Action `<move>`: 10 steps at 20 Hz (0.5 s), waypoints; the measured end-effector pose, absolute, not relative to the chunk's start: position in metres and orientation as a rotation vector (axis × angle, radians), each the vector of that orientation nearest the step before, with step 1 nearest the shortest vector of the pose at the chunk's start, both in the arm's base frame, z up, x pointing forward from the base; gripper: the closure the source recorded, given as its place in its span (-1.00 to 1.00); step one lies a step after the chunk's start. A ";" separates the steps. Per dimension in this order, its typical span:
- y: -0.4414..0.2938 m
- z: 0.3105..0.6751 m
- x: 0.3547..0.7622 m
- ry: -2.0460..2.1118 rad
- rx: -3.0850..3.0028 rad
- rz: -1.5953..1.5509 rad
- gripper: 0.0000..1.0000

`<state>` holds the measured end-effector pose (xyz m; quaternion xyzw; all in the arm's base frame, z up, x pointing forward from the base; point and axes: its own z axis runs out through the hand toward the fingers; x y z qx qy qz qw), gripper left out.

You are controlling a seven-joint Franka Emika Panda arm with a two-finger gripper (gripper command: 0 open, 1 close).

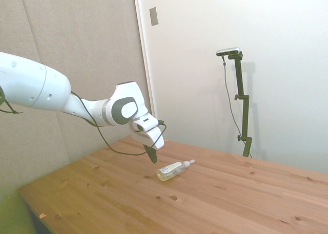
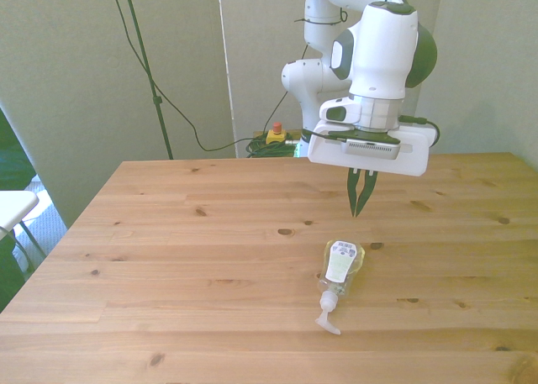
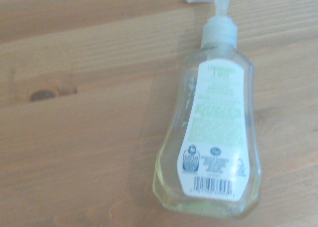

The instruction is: Knock down the sanitizer

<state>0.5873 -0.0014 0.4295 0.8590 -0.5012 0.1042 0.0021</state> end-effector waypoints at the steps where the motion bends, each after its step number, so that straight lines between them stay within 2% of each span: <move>1: 0.003 0.430 0.581 -1.560 2.701 0.324 1.00; 2: 0.007 0.430 0.577 -1.549 2.707 0.321 -1.00; 10: 0.023 0.438 0.565 -1.497 2.742 0.333 -1.00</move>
